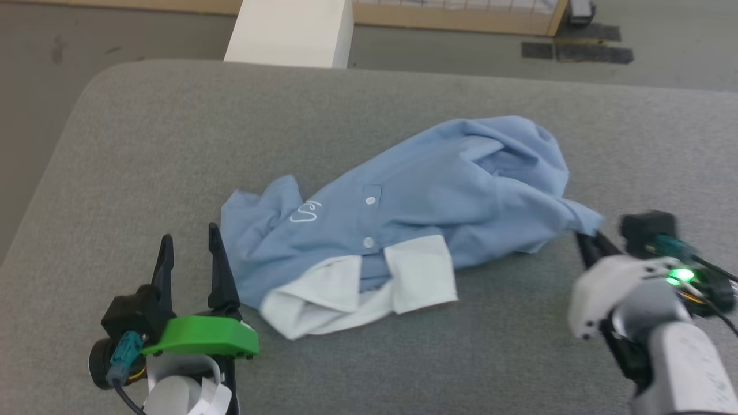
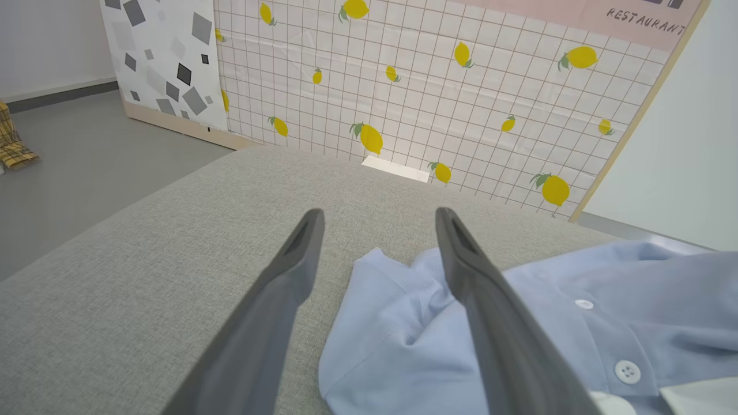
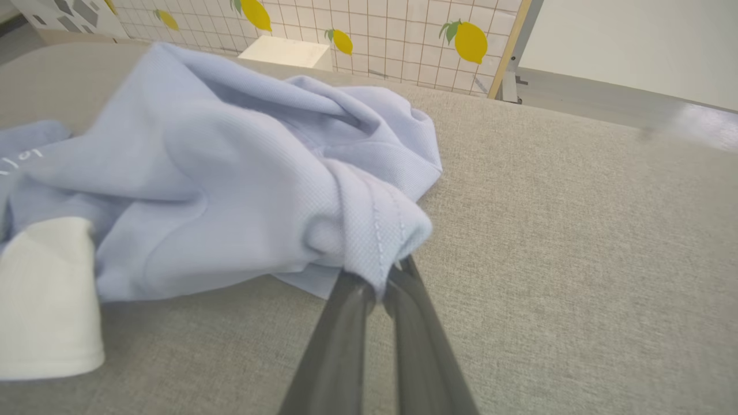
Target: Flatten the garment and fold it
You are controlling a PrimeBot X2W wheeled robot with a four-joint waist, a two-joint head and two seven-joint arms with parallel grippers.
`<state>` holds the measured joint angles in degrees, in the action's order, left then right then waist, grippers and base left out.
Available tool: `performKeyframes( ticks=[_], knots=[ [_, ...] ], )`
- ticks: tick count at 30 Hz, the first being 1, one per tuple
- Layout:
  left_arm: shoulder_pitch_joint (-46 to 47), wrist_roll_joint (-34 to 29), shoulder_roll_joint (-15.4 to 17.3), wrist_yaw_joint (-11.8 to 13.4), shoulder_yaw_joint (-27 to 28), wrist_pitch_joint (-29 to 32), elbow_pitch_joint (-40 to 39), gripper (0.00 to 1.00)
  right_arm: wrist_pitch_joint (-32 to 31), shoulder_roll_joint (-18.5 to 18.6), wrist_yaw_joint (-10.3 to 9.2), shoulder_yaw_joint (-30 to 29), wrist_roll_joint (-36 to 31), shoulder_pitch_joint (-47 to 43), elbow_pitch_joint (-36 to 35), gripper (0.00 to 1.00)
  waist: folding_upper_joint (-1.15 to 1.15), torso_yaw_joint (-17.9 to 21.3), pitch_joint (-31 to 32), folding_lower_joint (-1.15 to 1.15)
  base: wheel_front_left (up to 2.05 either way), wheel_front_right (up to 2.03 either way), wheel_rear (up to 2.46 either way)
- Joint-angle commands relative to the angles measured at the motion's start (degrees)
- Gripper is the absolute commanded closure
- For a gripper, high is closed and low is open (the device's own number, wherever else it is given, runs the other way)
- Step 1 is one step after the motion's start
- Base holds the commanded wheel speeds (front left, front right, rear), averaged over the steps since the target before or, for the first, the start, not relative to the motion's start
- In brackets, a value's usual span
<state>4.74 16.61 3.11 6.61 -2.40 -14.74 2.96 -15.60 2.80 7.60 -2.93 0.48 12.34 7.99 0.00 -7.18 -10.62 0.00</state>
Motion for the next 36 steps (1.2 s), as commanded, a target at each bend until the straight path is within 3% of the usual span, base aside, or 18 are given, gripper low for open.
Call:
performKeyframes(
  ticks=[1, 6, 11, 18, 19, 20, 21, 24, 30, 36],
  knots=[
    [-0.9, -0.4, -0.2, -0.2, 0.3, -0.3, 0.1, 0.00, 0.3, 0.2, -0.11, -2.2, -0.1, -1.7, -1.6, 1.00, 0.00, 2.5, 3.0, 0.00, 0.00, 0.00, 0.00],
    [-2.2, -0.6, -0.2, -0.9, 0.8, -0.3, 0.7, 0.00, -4.8, 0.1, -0.11, -11.6, -0.6, -7.5, -7.3, 1.00, 0.00, 4.2, 5.0, 0.00, 0.00, 0.00, 0.00],
    [-2.5, -0.6, -0.2, -1.4, 0.8, -0.3, 1.0, 0.00, -14.6, 0.1, -0.11, -20.5, -0.5, -13.2, -8.3, 1.00, 0.00, 4.7, 5.4, 0.00, 0.00, 0.00, 0.00],
    [-2.6, -1.0, -0.2, -1.7, 0.4, -0.3, 1.8, 0.00, -22.8, 0.1, -0.11, -24.3, 3.0, -15.8, -3.8, 1.00, 0.00, 5.1, 5.3, 0.00, 0.00, 0.00, 0.00],
    [-2.6, -1.2, -0.2, -1.7, 0.4, -0.3, 2.1, 0.00, -22.0, 0.1, -0.11, -24.1, 3.3, -15.6, -3.6, 0.80, 0.00, 5.2, 5.3, 0.00, 0.00, 0.00, 0.00],
    [-2.6, -1.3, -0.2, -1.8, 0.5, -0.3, 2.2, 0.00, -20.9, 0.1, -0.11, -24.0, 3.4, -15.4, -3.5, 0.06, 0.00, 5.2, 5.3, 0.00, 0.00, 0.00, 0.00],
    [-2.6, -1.5, -0.2, -1.9, 0.6, -0.3, 2.5, 0.00, -19.6, 0.1, -0.11, -24.0, 3.7, -15.2, -3.2, 0.00, 0.00, 5.3, 5.4, 0.00, 0.00, 0.00, 0.00],
    [-2.7, -2.0, -0.2, -2.2, 0.8, -0.3, 3.3, 0.00, -13.8, 0.1, -0.11, -23.5, 4.3, -15.0, -2.9, 0.00, 0.00, 5.5, 5.9, 0.00, 0.00, 0.00, 0.00],
    [-3.5, -2.7, 0.0, -2.7, 0.9, -0.2, 6.8, 0.00, 4.8, 0.1, -0.11, -18.8, 4.2, -15.8, -4.6, 0.00, 0.00, 6.3, 7.1, 0.00, 0.00, 0.00, 0.00],
    [-0.9, -2.9, 0.8, -1.9, 0.2, 5.2, 10.8, 0.00, 17.1, 0.1, -0.11, -12.7, 4.2, -17.7, -5.9, 0.00, 0.00, 7.4, 6.6, 0.00, 0.00, 0.00, 0.00]
  ],
)
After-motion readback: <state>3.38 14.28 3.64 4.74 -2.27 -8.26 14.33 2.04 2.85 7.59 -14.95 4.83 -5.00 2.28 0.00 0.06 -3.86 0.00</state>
